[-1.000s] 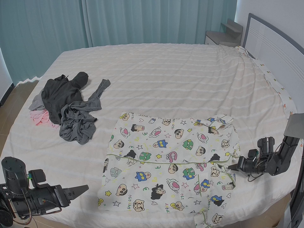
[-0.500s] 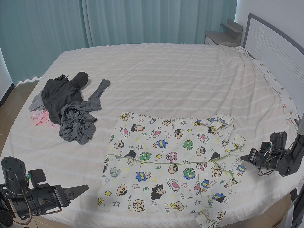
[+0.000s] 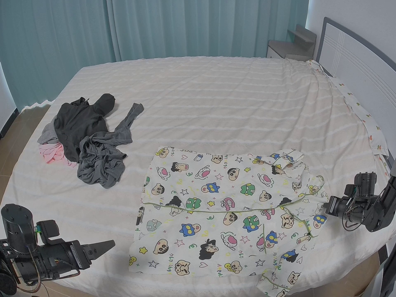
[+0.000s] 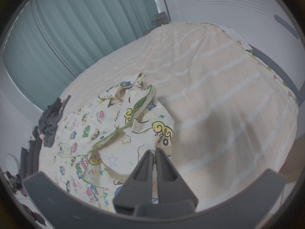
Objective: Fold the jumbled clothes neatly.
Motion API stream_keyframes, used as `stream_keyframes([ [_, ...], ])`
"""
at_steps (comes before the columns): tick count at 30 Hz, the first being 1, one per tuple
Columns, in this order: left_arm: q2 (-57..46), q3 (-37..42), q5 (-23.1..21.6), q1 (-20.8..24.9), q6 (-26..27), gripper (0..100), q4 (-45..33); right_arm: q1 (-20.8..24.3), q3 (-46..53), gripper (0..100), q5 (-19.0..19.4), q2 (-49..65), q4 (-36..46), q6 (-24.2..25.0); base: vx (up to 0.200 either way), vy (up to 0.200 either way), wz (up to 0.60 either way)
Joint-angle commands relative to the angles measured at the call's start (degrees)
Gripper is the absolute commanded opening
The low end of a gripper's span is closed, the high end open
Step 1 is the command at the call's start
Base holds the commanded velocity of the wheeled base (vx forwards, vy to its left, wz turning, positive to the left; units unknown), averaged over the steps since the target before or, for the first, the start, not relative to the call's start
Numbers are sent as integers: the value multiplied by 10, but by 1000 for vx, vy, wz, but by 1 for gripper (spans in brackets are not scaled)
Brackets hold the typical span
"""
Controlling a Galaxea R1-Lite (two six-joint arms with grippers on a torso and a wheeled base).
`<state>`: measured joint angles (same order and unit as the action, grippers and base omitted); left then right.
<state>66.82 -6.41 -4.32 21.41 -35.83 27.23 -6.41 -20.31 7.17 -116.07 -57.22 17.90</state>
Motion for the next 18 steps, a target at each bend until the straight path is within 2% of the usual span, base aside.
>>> stream_keyframes([
  [1, 2, 0, 0, 0, 0, 100, 0, 12, 3, 0, -15, -41, -3, -20, 0, 0, 0],
  [4, 3, 1, 0, 0, 0, 100, 0, 25, 3, 0, -13, -63, -3, -18, 0, 0, 0],
  [5, 3, 1, 0, 0, 0, 100, 0, 26, 2, 100, -15, -71, -4, -20, 0, 0, 0],
  [9, 3, 1, 0, 0, 0, 100, 0, 19, 3, 100, -17, -72, -43, -13, 0, 0, 0],
  [14, 4, 1, 0, 0, 0, 100, 0, -18, 0, 100, -10, -80, -74, -13, 0, 0, 0],
  [17, 4, 1, 0, 0, 0, 100, 0, -44, -6, 100, 21, -99, -76, -13, 0, 0, 0],
  [18, 4, 1, 0, 0, 0, 100, 0, -59, -9, 100, 58, -110, -78, -13, 0, 0, 0],
])
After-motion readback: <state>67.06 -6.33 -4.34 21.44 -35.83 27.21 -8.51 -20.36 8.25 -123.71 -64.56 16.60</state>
